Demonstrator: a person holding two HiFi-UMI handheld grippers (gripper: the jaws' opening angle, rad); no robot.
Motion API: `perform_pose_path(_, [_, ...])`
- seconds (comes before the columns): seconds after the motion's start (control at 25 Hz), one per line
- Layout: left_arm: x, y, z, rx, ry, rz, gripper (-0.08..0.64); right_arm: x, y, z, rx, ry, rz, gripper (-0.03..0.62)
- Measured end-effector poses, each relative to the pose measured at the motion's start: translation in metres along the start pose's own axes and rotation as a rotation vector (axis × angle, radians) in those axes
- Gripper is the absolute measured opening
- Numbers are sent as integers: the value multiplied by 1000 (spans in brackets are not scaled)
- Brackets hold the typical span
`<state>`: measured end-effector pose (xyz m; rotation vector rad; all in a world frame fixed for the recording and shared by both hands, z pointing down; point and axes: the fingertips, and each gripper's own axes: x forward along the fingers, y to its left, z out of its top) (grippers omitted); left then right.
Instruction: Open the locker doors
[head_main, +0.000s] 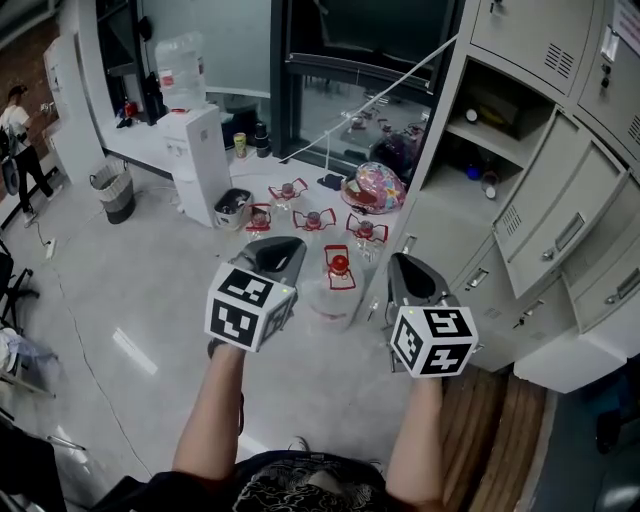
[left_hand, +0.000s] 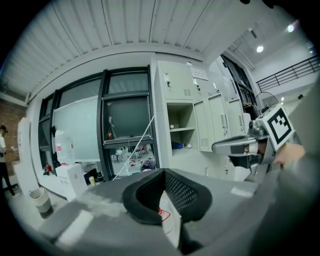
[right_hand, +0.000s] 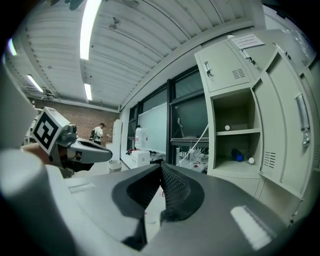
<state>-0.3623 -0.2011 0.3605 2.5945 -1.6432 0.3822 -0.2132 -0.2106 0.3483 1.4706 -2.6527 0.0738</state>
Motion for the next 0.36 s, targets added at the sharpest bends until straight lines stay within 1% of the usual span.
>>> perform_pose_path(0.16, [-1,-1,4,-3,-24,-17,-2,-5,1,2,-8,2,-15,2])
perform_pose_path(0.36, [0,-1,4,10,-23,-16,-2,-9,0,4,-16,-2,-29,2])
